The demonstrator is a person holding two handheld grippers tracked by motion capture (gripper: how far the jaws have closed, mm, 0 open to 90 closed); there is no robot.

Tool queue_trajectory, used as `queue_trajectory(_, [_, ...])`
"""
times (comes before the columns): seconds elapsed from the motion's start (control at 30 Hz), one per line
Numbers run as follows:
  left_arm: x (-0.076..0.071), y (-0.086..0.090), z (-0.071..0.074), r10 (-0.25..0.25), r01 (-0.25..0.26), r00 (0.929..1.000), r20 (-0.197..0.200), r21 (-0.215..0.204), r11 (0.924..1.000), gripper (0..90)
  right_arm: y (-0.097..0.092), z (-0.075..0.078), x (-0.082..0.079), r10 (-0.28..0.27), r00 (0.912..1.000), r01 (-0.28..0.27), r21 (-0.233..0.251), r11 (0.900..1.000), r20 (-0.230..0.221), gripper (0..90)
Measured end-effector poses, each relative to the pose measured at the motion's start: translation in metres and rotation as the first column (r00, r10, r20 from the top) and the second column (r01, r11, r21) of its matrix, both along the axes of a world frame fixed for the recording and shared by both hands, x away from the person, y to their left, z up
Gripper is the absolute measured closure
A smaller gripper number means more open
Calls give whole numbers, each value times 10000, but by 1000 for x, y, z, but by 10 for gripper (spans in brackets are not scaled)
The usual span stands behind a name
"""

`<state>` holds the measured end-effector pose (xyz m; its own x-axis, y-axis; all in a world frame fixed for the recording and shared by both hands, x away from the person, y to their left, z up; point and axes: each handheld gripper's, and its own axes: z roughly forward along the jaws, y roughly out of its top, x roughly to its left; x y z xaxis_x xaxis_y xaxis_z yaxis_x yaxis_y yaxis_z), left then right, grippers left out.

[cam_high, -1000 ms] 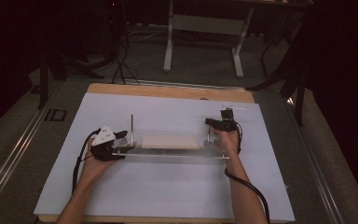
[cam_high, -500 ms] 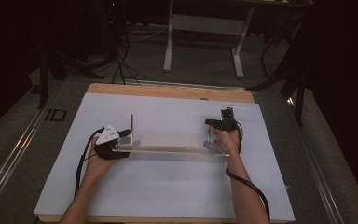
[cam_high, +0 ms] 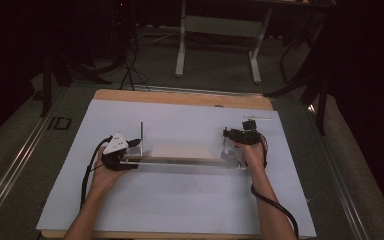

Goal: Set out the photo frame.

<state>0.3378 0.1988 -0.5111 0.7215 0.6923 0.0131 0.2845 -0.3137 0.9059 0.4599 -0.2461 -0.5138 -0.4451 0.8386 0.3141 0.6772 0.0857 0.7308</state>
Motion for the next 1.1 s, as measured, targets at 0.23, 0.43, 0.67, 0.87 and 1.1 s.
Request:
queue_trajectory(0.23, [1,0,2,57,-57,10000,-46,-58,10000,377,-11,9,-17,594,9968,-547,-849,9949,536,512])
queue_trajectory(0.43, [2,0,3,80,-81,9999,-144,-57,10000,377,-16,10,-32,1193,9892,-1028,-1763,9790,854,507])
queue_trajectory(0.67, [4,0,5,135,-136,9998,-157,-100,9999,377,-19,9,-46,1557,9825,-1267,-2453,9611,1023,498])
queue_trajectory(0.87, [5,0,7,198,-200,9996,-177,-130,9997,376,-19,8,-58,1875,9761,-1480,-2960,9436,1096,505])
queue_trajectory(1.1, [6,0,8,232,-235,9995,-191,-176,9996,376,-16,5,-71,2786,9488,-2268,-2933,9287,1486,471])
